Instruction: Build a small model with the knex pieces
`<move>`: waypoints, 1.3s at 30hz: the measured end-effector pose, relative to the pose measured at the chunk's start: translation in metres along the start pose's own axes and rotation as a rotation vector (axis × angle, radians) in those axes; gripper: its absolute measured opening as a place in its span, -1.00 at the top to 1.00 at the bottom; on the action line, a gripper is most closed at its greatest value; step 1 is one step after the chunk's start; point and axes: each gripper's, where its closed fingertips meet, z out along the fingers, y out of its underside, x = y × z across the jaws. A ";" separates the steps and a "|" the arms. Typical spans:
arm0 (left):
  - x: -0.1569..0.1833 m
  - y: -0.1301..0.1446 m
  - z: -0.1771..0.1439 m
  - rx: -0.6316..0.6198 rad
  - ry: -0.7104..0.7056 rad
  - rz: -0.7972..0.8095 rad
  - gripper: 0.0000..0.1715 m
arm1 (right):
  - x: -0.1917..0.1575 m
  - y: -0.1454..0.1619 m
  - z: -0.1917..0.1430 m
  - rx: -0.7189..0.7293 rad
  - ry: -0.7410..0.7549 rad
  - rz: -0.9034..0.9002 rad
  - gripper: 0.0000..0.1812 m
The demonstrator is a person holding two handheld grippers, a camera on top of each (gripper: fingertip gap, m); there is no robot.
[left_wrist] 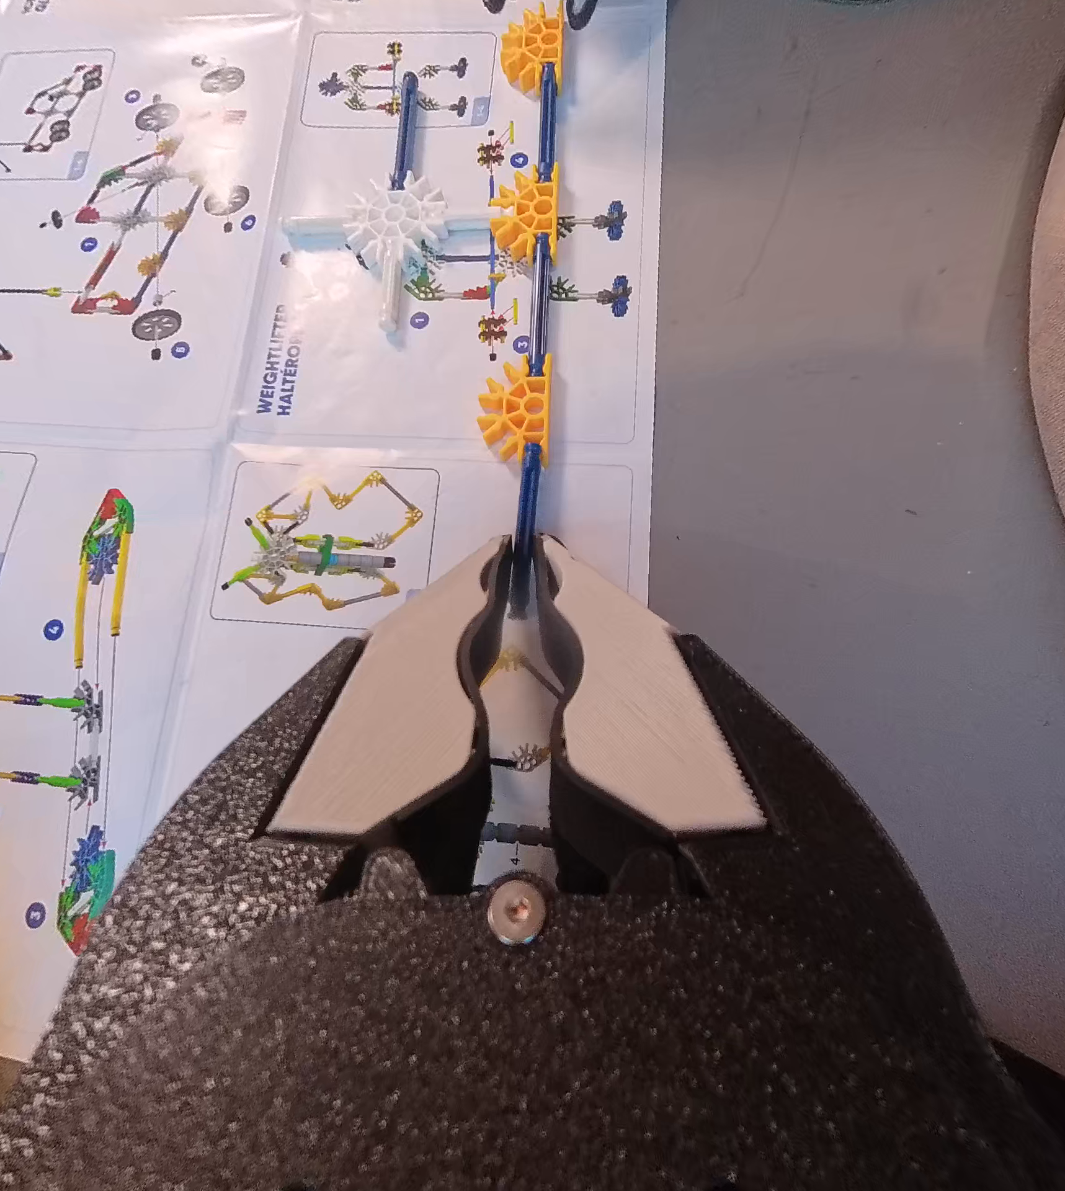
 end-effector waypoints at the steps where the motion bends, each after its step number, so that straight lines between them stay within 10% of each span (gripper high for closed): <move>1: 0.000 0.001 0.001 -0.004 0.001 0.000 0.96 | -0.001 0.000 0.001 -0.001 -0.003 -0.002 0.75; 39: 0.000 0.002 0.002 -0.013 -0.007 0.007 0.95 | 0.027 -0.078 0.050 0.065 0.143 -0.095 0.99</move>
